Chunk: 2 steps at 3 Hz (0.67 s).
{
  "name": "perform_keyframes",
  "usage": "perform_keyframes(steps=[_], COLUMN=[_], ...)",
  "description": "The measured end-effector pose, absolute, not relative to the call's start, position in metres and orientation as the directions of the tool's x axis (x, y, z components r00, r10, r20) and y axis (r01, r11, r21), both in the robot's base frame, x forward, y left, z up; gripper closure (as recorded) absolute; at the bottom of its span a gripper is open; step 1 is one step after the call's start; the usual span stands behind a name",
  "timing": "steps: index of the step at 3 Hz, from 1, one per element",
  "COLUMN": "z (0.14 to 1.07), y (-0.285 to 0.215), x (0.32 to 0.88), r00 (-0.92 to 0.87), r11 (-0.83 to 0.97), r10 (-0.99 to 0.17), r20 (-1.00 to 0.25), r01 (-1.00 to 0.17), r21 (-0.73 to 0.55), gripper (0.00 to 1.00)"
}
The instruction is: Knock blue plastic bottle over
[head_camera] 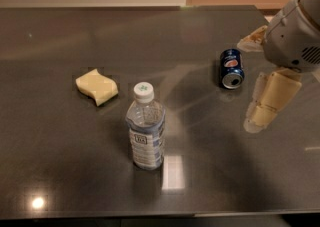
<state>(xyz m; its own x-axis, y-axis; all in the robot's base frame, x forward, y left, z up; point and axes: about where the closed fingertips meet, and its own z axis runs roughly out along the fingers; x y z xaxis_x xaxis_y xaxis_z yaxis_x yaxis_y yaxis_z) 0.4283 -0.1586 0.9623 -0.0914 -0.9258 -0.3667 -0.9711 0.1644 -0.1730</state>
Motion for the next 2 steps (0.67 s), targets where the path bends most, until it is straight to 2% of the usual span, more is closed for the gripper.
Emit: perform_keyframes(steps=[2], z=[0.944], y=[-0.099], x=[0.412], r00=[0.034], r11=[0.04], r10=[-0.854], r20=[-0.52], r01=[-0.991], r21=[-0.13], gripper=[0.0])
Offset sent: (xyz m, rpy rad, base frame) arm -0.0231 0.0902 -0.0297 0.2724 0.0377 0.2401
